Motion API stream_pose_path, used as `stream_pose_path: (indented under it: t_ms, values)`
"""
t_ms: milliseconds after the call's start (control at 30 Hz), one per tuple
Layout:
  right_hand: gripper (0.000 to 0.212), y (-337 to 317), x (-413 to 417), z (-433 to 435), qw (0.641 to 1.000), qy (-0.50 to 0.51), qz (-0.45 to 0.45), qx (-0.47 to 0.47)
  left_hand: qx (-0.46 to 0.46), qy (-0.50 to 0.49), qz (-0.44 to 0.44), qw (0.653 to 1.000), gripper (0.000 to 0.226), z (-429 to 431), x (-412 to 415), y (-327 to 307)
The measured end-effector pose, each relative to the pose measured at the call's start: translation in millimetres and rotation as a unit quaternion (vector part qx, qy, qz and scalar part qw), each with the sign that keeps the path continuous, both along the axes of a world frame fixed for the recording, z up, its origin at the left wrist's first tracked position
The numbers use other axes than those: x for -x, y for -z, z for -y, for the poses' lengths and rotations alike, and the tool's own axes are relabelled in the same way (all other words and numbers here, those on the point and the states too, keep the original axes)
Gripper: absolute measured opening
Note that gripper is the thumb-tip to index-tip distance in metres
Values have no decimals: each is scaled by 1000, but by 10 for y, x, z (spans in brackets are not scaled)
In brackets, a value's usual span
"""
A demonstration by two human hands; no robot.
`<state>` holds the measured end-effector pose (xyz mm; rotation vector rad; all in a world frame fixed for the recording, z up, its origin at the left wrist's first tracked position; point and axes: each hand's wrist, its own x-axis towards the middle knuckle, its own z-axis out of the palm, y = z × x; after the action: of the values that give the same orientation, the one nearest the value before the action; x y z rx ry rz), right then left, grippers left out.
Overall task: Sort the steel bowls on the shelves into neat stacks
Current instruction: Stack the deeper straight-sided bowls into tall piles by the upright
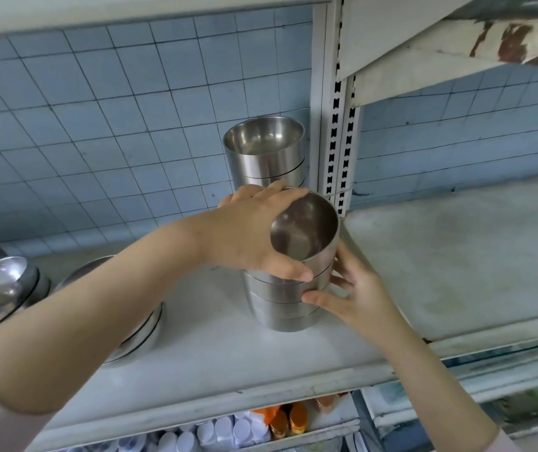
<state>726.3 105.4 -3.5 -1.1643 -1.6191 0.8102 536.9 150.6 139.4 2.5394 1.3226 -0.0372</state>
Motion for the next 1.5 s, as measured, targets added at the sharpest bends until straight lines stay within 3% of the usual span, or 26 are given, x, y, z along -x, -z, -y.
stream_pose_path:
  t_ms: [267,467,700,833,967,1067,1133,1233,1500]
  values:
    - [85,-137,9,77,998,-12,19,63,-12,26,-53,998,114,-15,-48,-48]
    - [118,-763,-93,165,991,13,115,66,65,-10,70,995,122,5,404,-57]
    - [92,-1580,765,19,969,-18,246,-25,-61,-146,66,985,116,162,2014,-207]
    - [74,-1691,1678,-274,939,-81,330,-55,-125,-241,71,960,134,484,3159,-312]
    - [76,-1743,2769,-567,932,-153,326,-49,-123,-358,64,923,113,869,4218,-354]
    - [69,-1737,3575,-766,925,-202,320,-26,-111,-406,58,905,127,1027,4882,-284]
    - [68,-1719,4062,-862,919,-220,327,3,-108,-409,48,905,123,1079,5220,-191]
    - [70,-1630,4675,-1004,911,-237,331,65,-95,-398,46,911,138,1058,5608,-33]
    - [79,-1082,5576,-1582,895,-165,294,292,-68,-391,125,909,139,619,5978,444]
